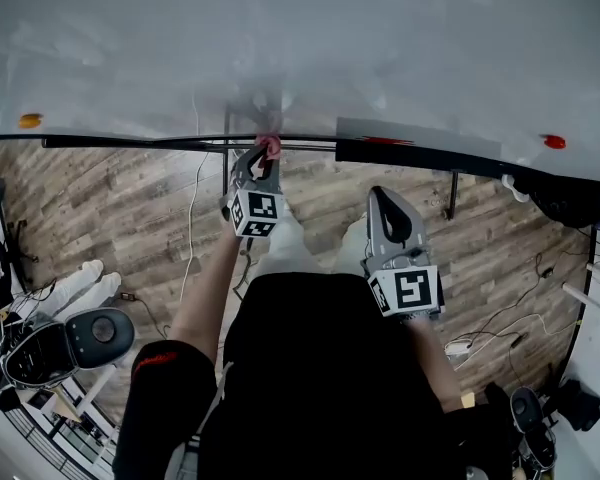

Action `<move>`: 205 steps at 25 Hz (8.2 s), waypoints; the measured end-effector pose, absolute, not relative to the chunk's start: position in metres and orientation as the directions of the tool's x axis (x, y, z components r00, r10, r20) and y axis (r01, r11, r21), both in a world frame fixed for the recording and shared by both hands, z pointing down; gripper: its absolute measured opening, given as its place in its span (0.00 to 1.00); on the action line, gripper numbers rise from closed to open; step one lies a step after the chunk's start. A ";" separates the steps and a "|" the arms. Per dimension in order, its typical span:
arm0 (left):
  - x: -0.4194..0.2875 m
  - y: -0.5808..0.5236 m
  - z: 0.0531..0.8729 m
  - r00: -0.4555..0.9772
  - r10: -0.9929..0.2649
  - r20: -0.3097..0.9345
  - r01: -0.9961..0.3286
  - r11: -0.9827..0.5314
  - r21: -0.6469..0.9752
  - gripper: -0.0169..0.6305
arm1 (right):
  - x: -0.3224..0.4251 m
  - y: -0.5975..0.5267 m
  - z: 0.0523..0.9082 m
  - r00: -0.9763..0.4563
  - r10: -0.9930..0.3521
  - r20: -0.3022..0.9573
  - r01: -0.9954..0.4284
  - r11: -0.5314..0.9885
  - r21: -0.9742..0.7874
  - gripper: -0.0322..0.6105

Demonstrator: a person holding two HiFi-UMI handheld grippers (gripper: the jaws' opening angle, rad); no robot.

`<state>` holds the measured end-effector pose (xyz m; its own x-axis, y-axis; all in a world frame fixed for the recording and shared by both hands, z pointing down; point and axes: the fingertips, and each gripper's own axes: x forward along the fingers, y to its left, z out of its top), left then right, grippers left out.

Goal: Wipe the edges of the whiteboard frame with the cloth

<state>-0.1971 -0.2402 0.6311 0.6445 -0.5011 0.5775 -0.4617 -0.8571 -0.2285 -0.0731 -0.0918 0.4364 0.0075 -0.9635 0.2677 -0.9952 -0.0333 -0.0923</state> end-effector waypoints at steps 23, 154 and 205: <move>-0.142 -0.207 0.632 0.680 -0.403 0.612 -0.319 -0.915 -0.247 0.09 | -0.039 -0.078 0.442 0.045 -0.964 0.263 -0.990 -0.078 -0.116 0.05; 0.015 -0.116 0.637 0.325 -0.404 0.855 0.207 -0.852 -0.481 0.09 | 0.124 0.018 0.460 -0.028 -0.954 0.300 -0.993 -0.008 -0.118 0.05; 0.057 -0.086 0.630 0.313 -0.364 0.877 0.192 -0.880 -0.434 0.09 | 0.166 0.044 0.440 -0.029 -0.958 0.286 -0.995 0.002 -0.096 0.05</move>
<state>0.0571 -0.0861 0.6301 0.3126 -0.3639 0.8774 0.1923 -0.8803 -0.4336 0.1663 0.0437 0.4405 -0.0291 -0.9576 0.2865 -0.9954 0.0016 -0.0958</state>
